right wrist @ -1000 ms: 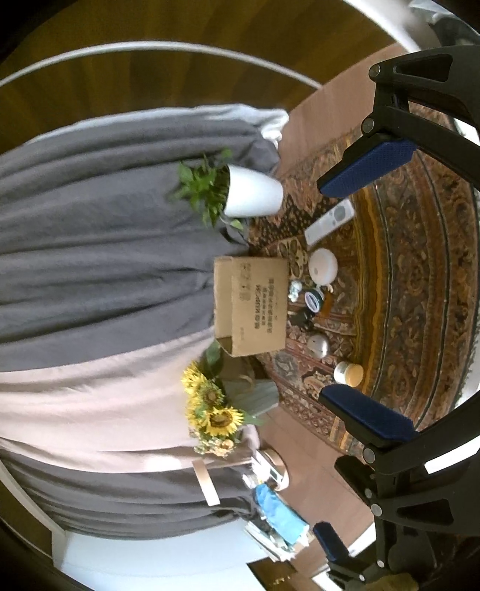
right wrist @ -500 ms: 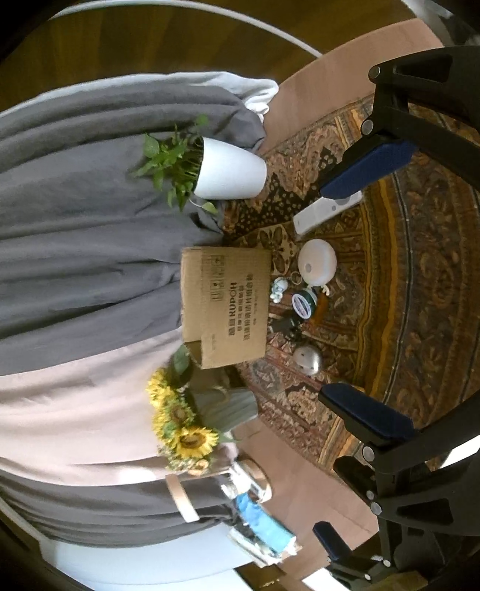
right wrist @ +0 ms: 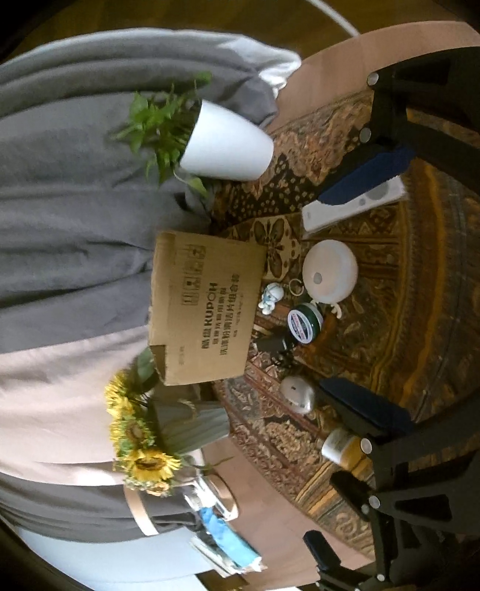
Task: Organize rigid objects
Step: 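Move right tool to the white dome lamp while left tool reaches the cream jar, then close right tool on the white dome while left tool closes on the cream jar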
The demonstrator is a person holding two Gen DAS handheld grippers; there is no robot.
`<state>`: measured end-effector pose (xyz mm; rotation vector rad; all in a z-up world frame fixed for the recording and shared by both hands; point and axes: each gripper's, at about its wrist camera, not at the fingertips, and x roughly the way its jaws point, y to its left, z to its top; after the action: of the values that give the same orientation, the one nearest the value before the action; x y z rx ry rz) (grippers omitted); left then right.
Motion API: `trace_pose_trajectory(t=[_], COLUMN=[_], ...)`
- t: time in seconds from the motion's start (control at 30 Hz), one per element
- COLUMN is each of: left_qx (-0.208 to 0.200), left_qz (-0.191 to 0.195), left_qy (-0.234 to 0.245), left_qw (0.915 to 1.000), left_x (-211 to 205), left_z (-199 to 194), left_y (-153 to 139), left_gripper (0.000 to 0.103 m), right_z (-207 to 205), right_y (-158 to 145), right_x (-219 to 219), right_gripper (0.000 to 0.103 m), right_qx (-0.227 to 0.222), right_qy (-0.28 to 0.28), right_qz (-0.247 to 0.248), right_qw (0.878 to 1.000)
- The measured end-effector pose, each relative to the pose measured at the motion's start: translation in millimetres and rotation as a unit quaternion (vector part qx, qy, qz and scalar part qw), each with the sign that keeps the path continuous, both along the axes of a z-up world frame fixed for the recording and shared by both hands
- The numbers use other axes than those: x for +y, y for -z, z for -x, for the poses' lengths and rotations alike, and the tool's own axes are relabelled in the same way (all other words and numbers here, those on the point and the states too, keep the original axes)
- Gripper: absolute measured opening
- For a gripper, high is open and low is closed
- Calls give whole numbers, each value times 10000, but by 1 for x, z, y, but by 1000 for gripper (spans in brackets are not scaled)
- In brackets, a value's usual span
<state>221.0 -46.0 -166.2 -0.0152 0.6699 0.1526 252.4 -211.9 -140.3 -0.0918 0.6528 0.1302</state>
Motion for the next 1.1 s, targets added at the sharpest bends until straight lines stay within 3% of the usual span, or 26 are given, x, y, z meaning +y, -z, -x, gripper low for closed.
trace_pose_trajectory(t=[0.1, 0.53, 0.8, 1.1], left_qx=[135, 702, 943, 1103], left_qz=[-27, -3, 6, 117], left_qy=[-101, -406, -570, -499], left_qw=[9999, 9967, 9939, 9926], left_x=[-4, -9, -7, -7], left_z=[-11, -47, -58, -65], left_y=[11, 51, 62, 68], left_gripper=[80, 65, 53, 40], right_z=[-16, -78, -98, -114], right_y=[13, 70, 85, 100], right_x=[-6, -24, -23, -24], right_gripper=[94, 88, 84, 75], right_qx=[66, 595, 737, 1320], right_qy=[-67, 93, 78, -22], right_qz=[-43, -386, -378, -546], right_qw=[9999, 9974, 9965, 9897])
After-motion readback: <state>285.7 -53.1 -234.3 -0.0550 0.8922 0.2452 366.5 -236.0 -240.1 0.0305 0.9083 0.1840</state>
